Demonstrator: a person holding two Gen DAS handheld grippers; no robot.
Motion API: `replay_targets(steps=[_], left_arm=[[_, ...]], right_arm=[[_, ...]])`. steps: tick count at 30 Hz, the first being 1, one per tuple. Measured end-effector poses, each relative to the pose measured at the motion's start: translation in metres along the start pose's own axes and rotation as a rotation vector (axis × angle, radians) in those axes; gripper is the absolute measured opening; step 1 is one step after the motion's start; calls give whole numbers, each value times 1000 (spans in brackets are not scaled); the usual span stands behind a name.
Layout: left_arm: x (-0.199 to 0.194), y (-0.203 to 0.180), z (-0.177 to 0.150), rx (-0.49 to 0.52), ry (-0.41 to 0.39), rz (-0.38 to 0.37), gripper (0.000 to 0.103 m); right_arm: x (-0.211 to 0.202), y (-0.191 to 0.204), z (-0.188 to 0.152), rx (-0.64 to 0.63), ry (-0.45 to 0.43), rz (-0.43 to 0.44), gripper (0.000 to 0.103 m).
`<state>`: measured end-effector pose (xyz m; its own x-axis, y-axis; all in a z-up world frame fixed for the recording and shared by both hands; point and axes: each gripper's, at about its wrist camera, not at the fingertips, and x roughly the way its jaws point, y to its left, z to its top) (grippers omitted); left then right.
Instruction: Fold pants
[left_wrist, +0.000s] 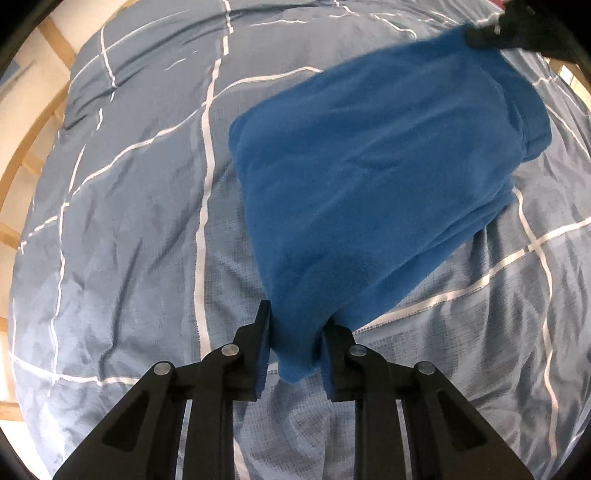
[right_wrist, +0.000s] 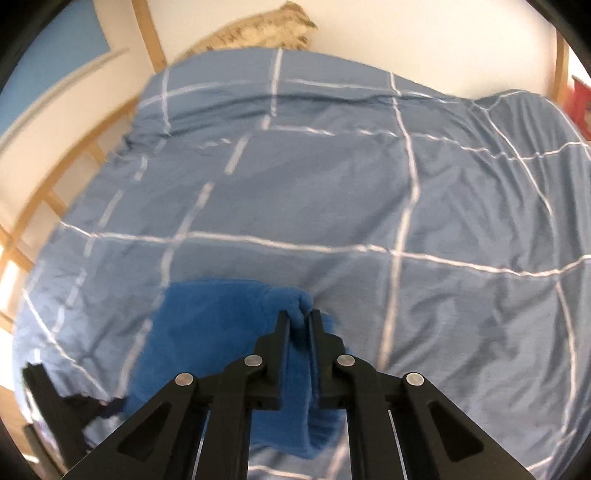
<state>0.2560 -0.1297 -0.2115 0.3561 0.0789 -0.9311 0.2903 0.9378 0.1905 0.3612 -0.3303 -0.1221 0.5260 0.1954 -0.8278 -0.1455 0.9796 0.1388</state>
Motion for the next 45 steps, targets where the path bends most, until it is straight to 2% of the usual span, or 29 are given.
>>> replay_targets(steps=[5,7,9,12,13,16,18,23,24,26,30,37,38,39,41,42,44,45], left_arm=[[4,0,0,46,4,6,24],[4,0,1,62,4,14,24],[2,-2,3,67,9,15,24],[-1,-1,4,56,6,9,26],[-2,0,5,52,4,8,26],[-5,-2,3,59,-2,15,26],[-6,-3,2,68,-4,19,26],[-7,-2,1,65,0,8,25],[-7,-2,1,62,0,7,25],[-7,-2,1,58,5,4,25],[-4,-4,0,52,17,5,25],[5,-3,-2,61,41,3,25],[7,-2,-3,58,47,6,25],[9,-1,-3,52,52,2,25],[9,1,-2,46,57,-4,27],[9,0,-1,48,60,-3,28],[6,0,-5,38,88,-5,41],[4,0,-8,33,99,-7,51]], right_arm=[[38,-20,-15,43,99,-46,10],[44,-25,-20,78,106,-46,11],[40,-25,-21,79,85,-54,15],[12,-20,-18,90,26,-111,32],[3,-20,-19,101,13,-108,36],[-20,-14,-31,129,6,-62,36],[-20,-7,-43,132,47,-16,36],[-5,-13,-62,179,108,28,36],[0,-19,-64,215,131,46,36],[6,-22,-70,242,154,76,19],[9,-24,-76,237,178,59,14],[31,-24,-80,173,225,-58,6],[34,-25,-81,157,232,-106,2],[38,-28,-82,140,246,-152,2],[43,-39,-87,168,266,-178,2],[42,-44,-89,192,271,-180,2],[36,-50,-91,219,267,-194,3],[32,-48,-91,212,263,-211,3]])
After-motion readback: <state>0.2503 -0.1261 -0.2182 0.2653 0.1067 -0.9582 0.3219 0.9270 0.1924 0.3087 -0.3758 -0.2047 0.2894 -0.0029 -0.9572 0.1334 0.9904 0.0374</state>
